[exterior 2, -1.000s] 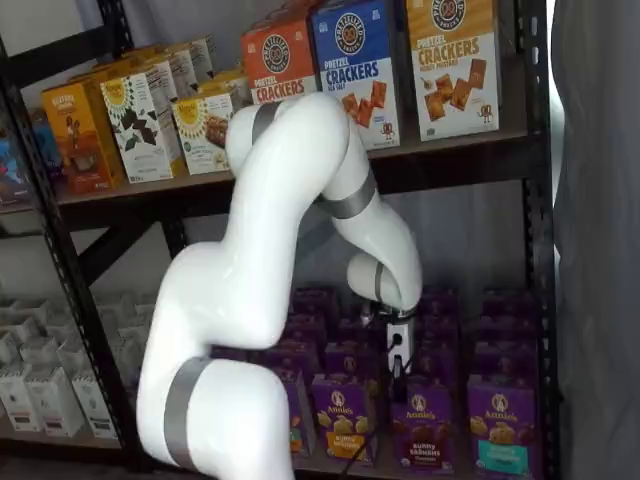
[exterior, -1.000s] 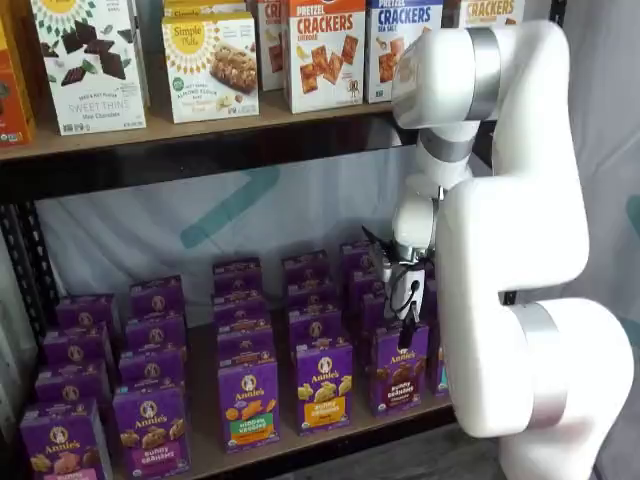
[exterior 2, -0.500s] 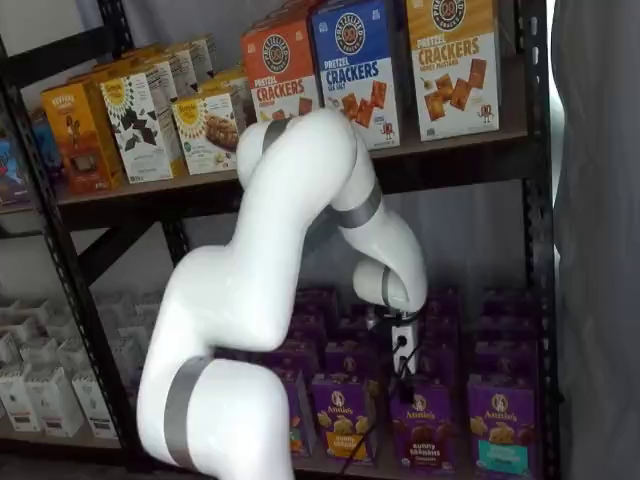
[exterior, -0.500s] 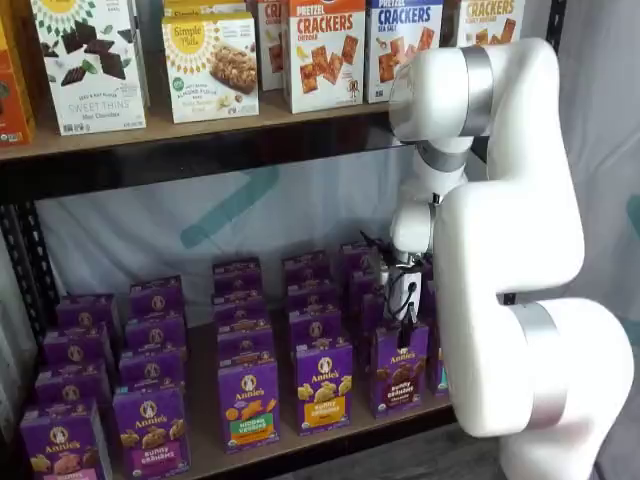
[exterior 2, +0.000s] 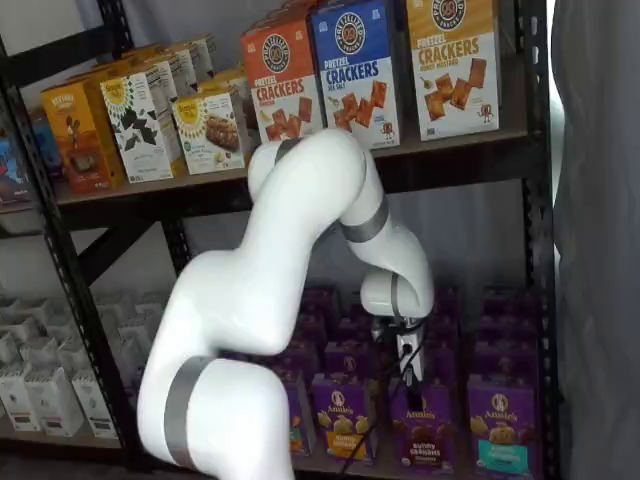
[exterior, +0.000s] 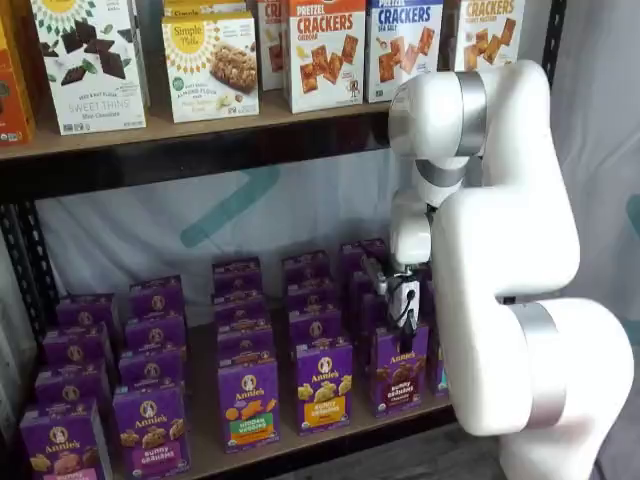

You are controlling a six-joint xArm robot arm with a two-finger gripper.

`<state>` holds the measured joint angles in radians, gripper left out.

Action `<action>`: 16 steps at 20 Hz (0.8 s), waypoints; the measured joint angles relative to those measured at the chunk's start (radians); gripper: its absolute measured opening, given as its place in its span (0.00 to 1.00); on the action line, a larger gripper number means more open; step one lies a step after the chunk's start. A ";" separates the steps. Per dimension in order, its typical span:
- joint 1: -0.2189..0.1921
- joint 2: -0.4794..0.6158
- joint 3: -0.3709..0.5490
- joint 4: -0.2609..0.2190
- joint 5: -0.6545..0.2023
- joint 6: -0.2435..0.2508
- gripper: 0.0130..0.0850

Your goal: Pick up the purple box with a brown patch in the center, on the bottom shelf, the fifth box from the left

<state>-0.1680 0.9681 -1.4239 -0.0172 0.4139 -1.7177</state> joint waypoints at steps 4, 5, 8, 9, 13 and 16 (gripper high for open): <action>0.002 0.028 -0.024 -0.040 -0.004 0.038 1.00; 0.002 0.034 -0.029 -0.052 -0.005 0.048 1.00; 0.001 0.049 -0.042 -0.089 -0.004 0.081 1.00; 0.001 0.052 -0.046 -0.095 0.001 0.086 1.00; 0.004 0.064 -0.060 -0.093 0.016 0.087 1.00; 0.005 0.068 -0.063 -0.091 0.016 0.088 1.00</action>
<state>-0.1625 1.0364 -1.4869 -0.1087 0.4299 -1.6299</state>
